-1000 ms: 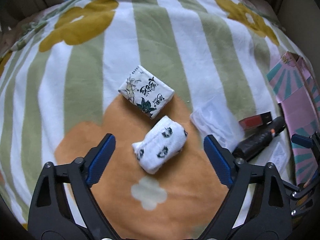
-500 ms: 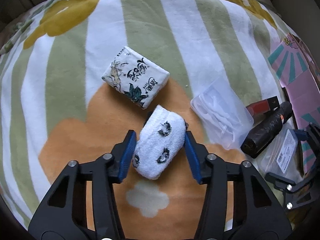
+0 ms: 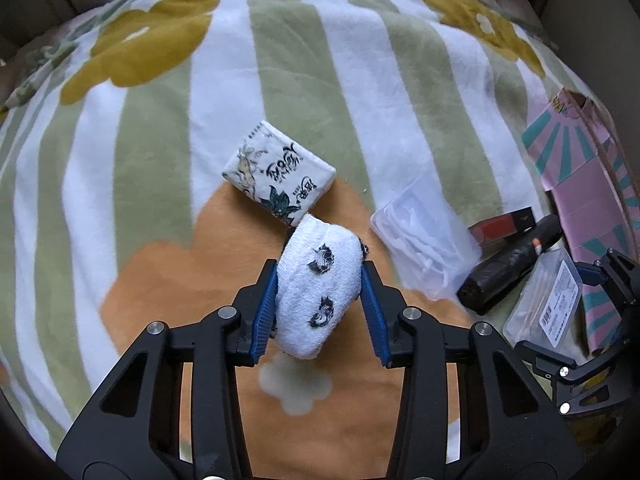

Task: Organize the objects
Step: 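Grasp the white panda sock with left tool while right tool grasps the clear case, then carry the white sock and clear case with both tools over the box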

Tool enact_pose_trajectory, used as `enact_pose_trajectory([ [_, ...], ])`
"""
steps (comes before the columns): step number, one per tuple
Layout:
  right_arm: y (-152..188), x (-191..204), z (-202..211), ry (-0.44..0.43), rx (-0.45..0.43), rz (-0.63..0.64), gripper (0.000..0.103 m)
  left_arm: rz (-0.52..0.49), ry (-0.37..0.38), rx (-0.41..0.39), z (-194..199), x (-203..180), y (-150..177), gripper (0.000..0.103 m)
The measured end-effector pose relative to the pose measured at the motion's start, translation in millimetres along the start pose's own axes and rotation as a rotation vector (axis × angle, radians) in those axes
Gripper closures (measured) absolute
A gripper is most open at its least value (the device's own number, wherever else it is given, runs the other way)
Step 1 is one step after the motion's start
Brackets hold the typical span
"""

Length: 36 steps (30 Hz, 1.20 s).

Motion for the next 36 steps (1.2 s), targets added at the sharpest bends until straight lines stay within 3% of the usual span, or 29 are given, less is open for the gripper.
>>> enact_pose_trajectory([
  [12,-8,19,96,-0.005,-0.097,-0.034,0.014,0.043,0.005,-0.049,85,-11,18,0.066],
  [25,-5,50,200,-0.012,-0.166,-0.090,0.014,0.268,-0.019,-0.129,208,-18,59,0.066],
  [36,8,69,232,-0.020,-0.177,-0.081,0.014,0.315,-0.064,-0.168,254,-22,96,0.066],
])
Point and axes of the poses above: each gripper's, at about its wrist camera, not at the fingertips, and z roughly against the way its jaws point, x to its left, y to its underside, the point moved 8 cm from there along -z, roughly the way its jaws point, and after that the axes turned 9 degrees about x, right-handed, at the moved point
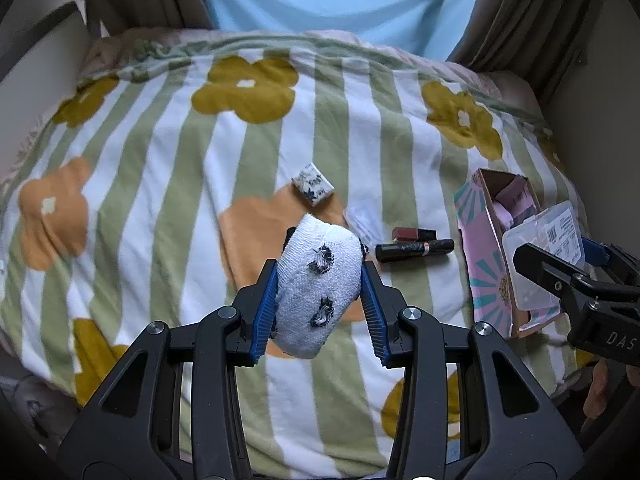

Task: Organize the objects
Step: 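Carry the white sock and clear case with both tools over the box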

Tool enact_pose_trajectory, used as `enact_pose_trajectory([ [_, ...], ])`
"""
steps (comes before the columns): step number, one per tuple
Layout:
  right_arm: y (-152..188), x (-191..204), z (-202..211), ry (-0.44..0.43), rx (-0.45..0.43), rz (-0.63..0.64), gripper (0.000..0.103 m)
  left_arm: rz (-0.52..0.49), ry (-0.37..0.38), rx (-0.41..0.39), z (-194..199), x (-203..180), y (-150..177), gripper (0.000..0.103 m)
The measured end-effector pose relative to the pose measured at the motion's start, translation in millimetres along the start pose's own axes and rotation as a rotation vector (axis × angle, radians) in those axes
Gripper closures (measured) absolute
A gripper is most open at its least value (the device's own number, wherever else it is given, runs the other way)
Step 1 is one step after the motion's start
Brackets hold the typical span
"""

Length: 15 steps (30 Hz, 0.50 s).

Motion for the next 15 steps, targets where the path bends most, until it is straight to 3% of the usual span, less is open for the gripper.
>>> enact_pose_trajectory([
  [8,2,-1,15,0.001,-0.029,0.006,0.014,0.019,-0.020,-0.027,14,3,-7,0.066],
  [15,6,-35,32,0.025,-0.056,-0.061,0.014,-0.020,0.013,-0.028,12,-23,-21,0.066],
])
Point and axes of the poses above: each gripper's, at about its wrist camera, not at the fingertips, and z roughly against the way its jaws point, x to its left, y to its underside, the point moved 8 cm from there along -z, roughly the way its jaws point, and after that the axes turned 9 degrees about x, right-handed, at the moved point
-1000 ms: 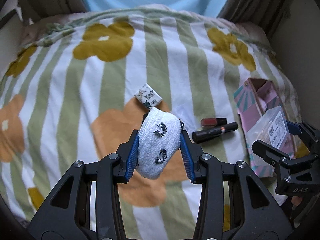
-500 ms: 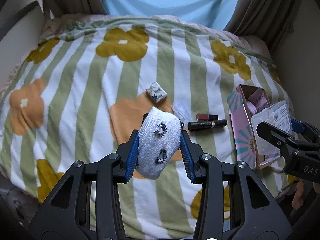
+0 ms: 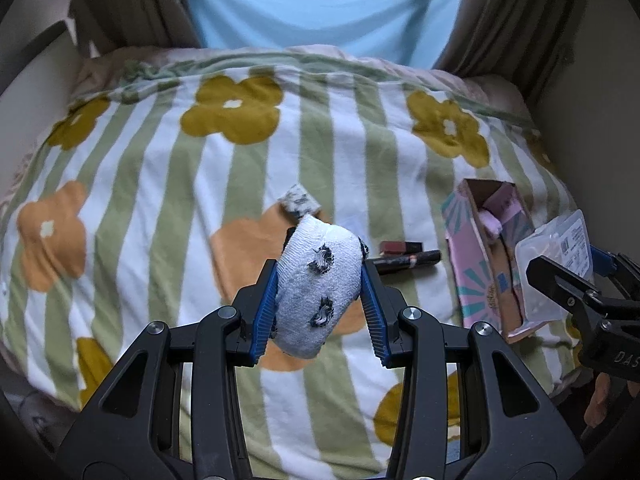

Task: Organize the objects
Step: 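Carry the white sock and clear case with both tools over the box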

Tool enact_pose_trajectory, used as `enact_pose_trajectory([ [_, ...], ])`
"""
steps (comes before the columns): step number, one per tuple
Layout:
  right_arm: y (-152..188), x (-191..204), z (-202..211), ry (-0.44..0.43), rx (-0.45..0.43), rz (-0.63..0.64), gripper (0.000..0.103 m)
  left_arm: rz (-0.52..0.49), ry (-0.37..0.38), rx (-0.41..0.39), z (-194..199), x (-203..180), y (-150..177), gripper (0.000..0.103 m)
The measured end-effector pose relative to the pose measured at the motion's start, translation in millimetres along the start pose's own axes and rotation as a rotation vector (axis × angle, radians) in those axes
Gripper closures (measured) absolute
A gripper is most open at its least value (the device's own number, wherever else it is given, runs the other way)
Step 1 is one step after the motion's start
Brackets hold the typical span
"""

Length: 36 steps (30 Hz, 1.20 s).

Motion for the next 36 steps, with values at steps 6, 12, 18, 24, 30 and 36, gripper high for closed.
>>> enact_pose_trajectory([
  [6,6,-44,12,0.038,-0.005,-0.086,0.014,-0.072,0.037,-0.006,-3,-41,-23,0.066],
  [12,20,-93,21,0.093,-0.001,-0.173,0.014,-0.176,0.087,-0.004,-11,-97,-45,0.066],
  [18,36,-132,19,0.117,0.031,-0.241,0.014,-0.286,0.135,0.020,-27,-160,-66,0.066],
  [24,52,-169,6,0.135,0.077,-0.305,0.014,-0.392,0.175,0.075,-58,-223,-81,0.066],
  [30,73,-201,-27,0.158,0.155,-0.349,0.014,-0.483,0.196,0.154,-100,-281,-81,0.066],
  [36,90,-222,-60,0.145,0.222,-0.374,0.014,-0.566,0.193,0.243,-152,-332,-75,0.066],
])
Point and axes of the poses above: each gripper's, at about its wrist camera, not at the fingertips, and z roughly against the way its jaws point, x to its left, y to its underside, the point moved 8 cm from there along -z, roughly the way its jaws point, and after that the axes turned 9 degrees about x, right-handed, at the moved point
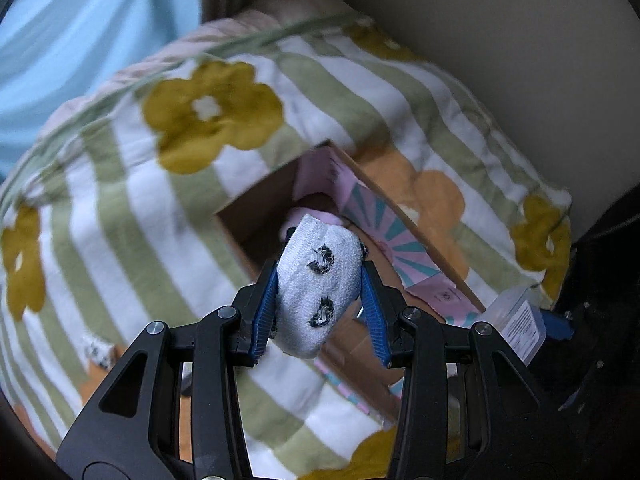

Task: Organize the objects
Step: 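Carry the white sock and clear case with both tools over the box, then open both tools to release the sock and clear case into the box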

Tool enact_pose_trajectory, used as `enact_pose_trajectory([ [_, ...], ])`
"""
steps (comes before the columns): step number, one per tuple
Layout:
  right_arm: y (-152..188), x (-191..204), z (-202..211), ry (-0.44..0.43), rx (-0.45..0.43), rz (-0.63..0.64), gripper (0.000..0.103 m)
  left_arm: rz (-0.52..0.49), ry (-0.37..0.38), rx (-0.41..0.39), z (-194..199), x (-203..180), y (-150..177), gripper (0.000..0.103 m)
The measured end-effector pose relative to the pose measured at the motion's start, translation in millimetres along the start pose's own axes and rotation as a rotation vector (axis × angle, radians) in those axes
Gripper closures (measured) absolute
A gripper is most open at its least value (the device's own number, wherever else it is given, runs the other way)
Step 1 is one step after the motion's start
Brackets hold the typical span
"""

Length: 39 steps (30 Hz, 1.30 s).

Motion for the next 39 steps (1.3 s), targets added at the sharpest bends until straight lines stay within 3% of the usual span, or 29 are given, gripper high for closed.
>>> enact_pose_trajectory([
  [15,1,1,-94,-0.052,0.083,0.055,0.014,-0.208,0.043,0.246,-156,-48,-19,0.066],
  [21,5,0,-108,-0.072,0.091,0.051,0.014,-0.266,0.021,0.288,-184,-52,-12,0.066],
  [28,12,3,-120,-0.119,0.132,0.041,0.012,-0.284,0.033,0.300,-188,-50,-14,0.065],
  [29,14,4,-121,-0.134,0.142,0.037,0.012,-0.286,0.038,0.299,-188,-50,-15,0.061],
  [31,15,6,-118,-0.171,0.118,0.020,0.001,-0.294,0.029,0.288,-184,-51,-17,0.028],
  [32,15,8,-114,-0.185,0.095,0.021,0.001,-0.300,0.018,0.281,-182,-50,-19,0.002],
  [34,15,9,-107,-0.196,0.053,0.016,0.001,-0.315,0.010,0.255,-183,-53,-23,0.000],
  [39,22,9,-104,-0.190,0.053,0.037,0.001,-0.342,-0.013,0.265,-190,-53,-24,0.000],
])
Point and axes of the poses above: each gripper's, at about its wrist camera, not at the fingertips, and z roughly against the way its jaws point, x to its left, y to its underside, the point moved 8 cm from there along -z, roughly the way its jaws point, and after that the axes turned 9 degrees about x, right-handed, at the moved point
